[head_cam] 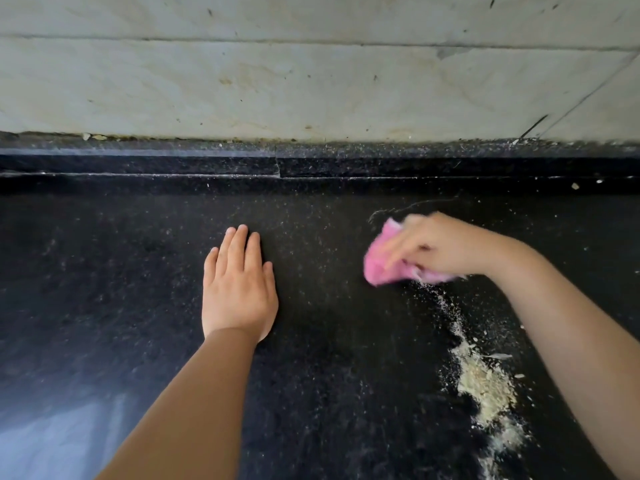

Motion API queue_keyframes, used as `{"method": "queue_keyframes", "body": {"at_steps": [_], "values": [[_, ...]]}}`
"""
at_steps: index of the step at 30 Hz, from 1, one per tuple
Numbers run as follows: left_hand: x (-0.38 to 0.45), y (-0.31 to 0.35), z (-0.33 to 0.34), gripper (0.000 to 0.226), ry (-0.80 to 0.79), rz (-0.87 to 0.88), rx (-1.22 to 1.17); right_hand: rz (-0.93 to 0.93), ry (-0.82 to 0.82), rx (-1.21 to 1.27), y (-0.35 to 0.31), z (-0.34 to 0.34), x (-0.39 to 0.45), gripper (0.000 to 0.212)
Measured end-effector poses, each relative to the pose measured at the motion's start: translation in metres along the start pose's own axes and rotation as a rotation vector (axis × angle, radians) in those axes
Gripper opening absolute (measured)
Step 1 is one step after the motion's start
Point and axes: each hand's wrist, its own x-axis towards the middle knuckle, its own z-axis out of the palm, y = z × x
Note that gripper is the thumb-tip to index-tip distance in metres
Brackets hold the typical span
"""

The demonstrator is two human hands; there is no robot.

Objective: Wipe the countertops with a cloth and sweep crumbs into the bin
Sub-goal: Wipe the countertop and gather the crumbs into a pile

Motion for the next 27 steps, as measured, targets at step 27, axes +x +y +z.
{"method": "queue_keyframes", "body": {"at_steps": [27], "values": [[0.000, 0.002, -0.002, 0.047, -0.006, -0.002, 0.000, 0.119, 0.617, 0.106, 0.022, -0.022, -0.007, 0.035]]}}
